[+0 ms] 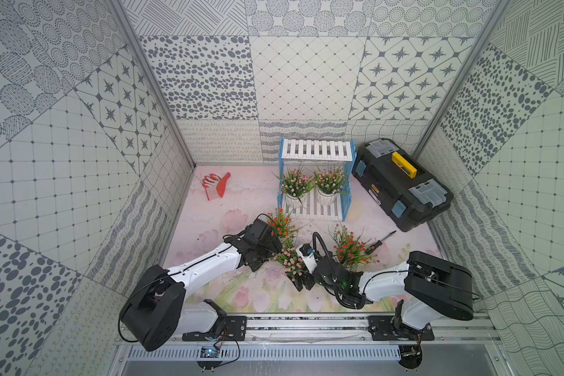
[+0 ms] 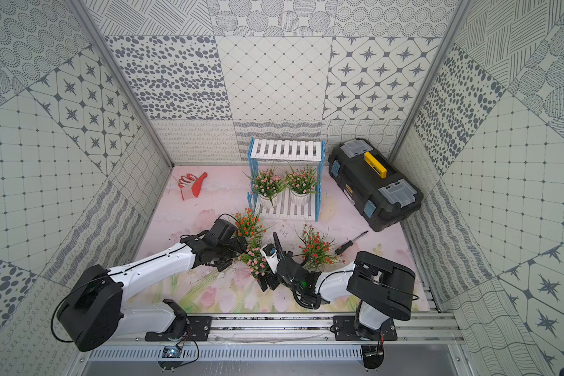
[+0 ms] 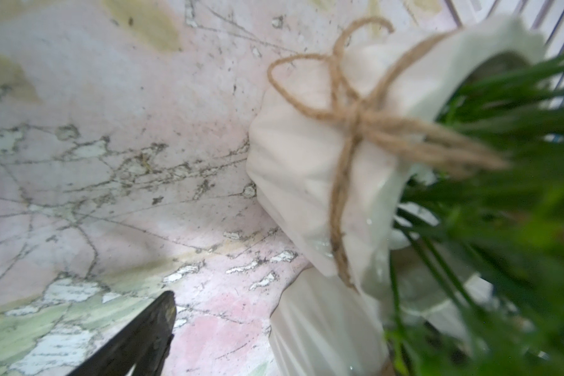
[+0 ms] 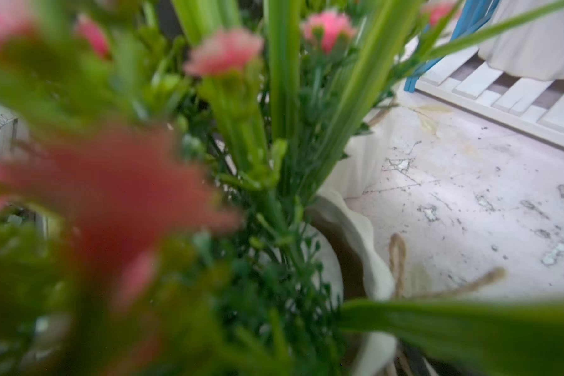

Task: Place the baby's breath potted plants on the rack by color
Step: Pick up the baby's breath potted plant from the center of the board.

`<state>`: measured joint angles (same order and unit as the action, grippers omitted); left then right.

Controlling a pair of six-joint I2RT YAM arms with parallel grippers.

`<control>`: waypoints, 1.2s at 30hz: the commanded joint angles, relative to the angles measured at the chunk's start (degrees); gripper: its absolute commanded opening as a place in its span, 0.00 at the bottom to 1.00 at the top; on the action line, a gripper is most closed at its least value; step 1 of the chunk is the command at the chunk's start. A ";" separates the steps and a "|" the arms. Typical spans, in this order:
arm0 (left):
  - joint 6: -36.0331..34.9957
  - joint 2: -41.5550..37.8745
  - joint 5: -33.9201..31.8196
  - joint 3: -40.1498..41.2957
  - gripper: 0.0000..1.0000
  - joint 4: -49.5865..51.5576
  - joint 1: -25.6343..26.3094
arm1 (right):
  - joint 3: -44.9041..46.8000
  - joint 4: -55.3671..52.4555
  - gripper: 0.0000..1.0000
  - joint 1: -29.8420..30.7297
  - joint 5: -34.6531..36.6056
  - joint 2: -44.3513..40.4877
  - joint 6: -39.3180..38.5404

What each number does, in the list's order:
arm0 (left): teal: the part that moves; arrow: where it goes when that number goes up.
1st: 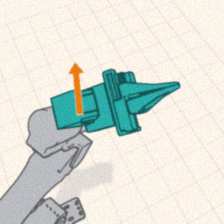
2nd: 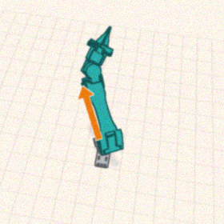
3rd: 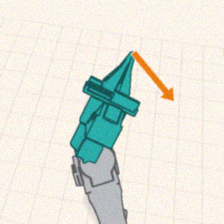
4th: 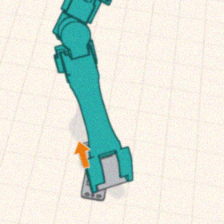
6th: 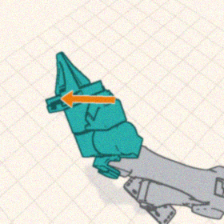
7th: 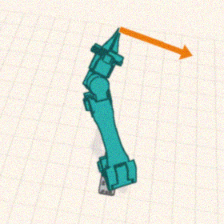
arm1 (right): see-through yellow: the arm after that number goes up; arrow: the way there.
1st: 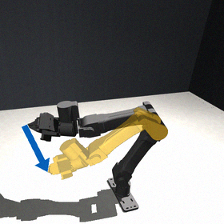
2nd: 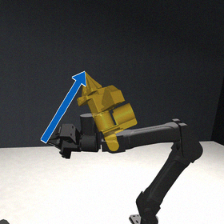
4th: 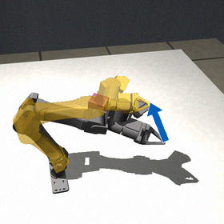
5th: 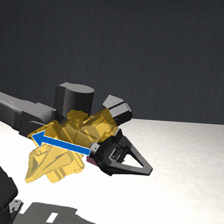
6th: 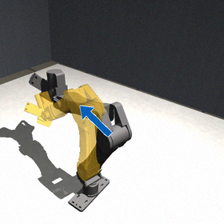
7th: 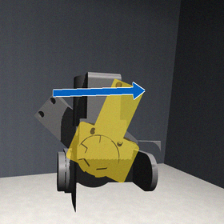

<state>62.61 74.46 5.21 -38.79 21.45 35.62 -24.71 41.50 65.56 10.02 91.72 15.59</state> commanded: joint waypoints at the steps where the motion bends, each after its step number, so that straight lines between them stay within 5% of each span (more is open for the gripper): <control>1: -0.29 -0.14 -0.45 -0.13 0.97 0.43 0.07 | -1.55 7.18 0.98 0.27 2.29 2.38 -0.87; 36: -0.48 -1.82 -0.29 0.48 0.97 1.31 0.15 | -5.73 19.50 0.98 -1.93 3.70 10.91 -0.68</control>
<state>62.70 72.86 4.08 -38.68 21.58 35.62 -28.29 53.71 64.71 12.69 101.43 14.48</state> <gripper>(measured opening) 0.971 0.984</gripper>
